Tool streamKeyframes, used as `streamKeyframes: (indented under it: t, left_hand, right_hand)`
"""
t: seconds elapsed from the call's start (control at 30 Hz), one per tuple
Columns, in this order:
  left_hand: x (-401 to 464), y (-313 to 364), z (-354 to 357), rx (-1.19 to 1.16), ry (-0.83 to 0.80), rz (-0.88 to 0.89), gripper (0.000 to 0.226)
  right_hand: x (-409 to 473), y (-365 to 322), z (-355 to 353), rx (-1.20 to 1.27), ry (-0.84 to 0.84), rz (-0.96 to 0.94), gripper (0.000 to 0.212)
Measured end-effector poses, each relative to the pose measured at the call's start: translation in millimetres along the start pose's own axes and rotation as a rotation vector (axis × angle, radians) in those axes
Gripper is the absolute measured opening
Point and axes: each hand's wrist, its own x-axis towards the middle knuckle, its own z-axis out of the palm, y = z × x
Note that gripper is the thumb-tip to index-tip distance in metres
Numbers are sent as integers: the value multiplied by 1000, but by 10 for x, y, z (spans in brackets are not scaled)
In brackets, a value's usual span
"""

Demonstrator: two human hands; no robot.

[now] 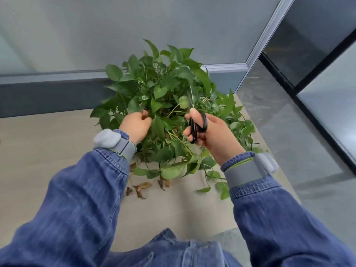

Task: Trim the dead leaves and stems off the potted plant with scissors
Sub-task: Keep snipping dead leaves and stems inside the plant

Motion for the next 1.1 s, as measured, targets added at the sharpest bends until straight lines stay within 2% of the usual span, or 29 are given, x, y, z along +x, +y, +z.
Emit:
streamKeyframes:
  t: [0.07, 0.13, 0.23, 0.33, 0.4, 0.43, 0.5, 0.57, 0.63, 0.77, 0.87, 0.93, 1.0, 1.1]
  left_hand:
    - [-28, 3, 7, -10, 92, 42, 31]
    - [-75, 13, -24, -142, 251, 111, 28]
    - [-114, 90, -158, -339, 442, 334, 34]
    - [-128, 222, -266, -337, 526, 544, 38]
    - [-127, 314, -278, -249, 546, 631, 35]
    - [-117, 346, -258, -185, 519, 647, 34]
    - [-82, 380, -191, -23, 366, 605, 40]
    - [-23, 362, -106, 182, 151, 506, 60]
    - [-35, 326, -41, 314, 33, 465, 58]
    - [-264, 201, 48, 428, -21, 547, 47]
    - [-492, 89, 114, 539, -11, 637, 43]
    - [-600, 68, 134, 570, 12, 674, 40]
    - [-652, 50, 140, 554, 3, 676, 40]
    - [-664, 16, 130, 447, -85, 648, 40]
  right_hand:
    - [-49, -42, -43, 16, 12, -22, 57]
    - [-72, -87, -109, 31, 25, -47, 55]
    - [-52, -152, -173, 29, 41, -75, 57]
    - [12, -192, -214, -14, 61, -82, 61]
    - [80, -239, -233, -59, 82, -91, 55]
    - [100, -256, -237, -88, 94, -99, 51]
    - [130, -289, -217, -100, 93, -121, 46]
    - [162, -325, -161, -69, 37, -129, 49]
    - [177, -358, -80, -39, -49, -107, 54]
    - [211, -347, 21, -6, -226, -26, 47]
    - [235, -307, 39, 48, -292, 80, 53]
    - [270, -283, 31, 88, -318, 143, 48]
    - [308, -256, 23, 113, -310, 153, 42]
    - [370, -223, 4, 46, -209, 103, 37]
